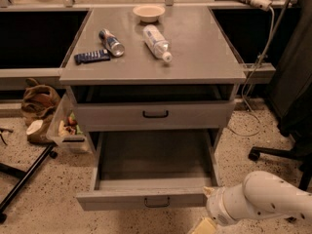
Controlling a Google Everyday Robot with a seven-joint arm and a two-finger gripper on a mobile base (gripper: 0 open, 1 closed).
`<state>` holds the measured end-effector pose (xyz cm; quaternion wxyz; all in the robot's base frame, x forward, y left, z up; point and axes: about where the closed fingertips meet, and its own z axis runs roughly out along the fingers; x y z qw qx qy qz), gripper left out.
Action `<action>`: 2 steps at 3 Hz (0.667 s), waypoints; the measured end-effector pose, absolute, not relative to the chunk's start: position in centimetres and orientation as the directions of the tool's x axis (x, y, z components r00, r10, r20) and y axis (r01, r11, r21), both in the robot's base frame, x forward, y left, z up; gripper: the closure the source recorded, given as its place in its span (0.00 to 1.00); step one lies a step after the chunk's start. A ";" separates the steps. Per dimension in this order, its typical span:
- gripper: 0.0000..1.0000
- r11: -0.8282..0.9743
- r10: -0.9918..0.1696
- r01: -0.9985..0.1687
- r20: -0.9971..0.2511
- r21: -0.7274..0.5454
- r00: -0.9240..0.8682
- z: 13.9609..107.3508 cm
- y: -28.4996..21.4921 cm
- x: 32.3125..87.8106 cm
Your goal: Close middle drawer
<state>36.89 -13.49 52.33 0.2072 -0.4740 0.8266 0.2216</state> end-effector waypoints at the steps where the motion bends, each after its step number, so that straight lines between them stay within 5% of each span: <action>1: 0.00 0.452 -0.692 -0.875 -0.552 0.171 -0.465 52.3 -13.5 36.9; 2: 0.00 0.477 -0.695 -0.859 -0.518 0.186 -0.498 48.6 -13.4 37.5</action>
Offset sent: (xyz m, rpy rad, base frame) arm 0.0203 -0.0002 -0.1077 -0.0798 0.0939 -0.0736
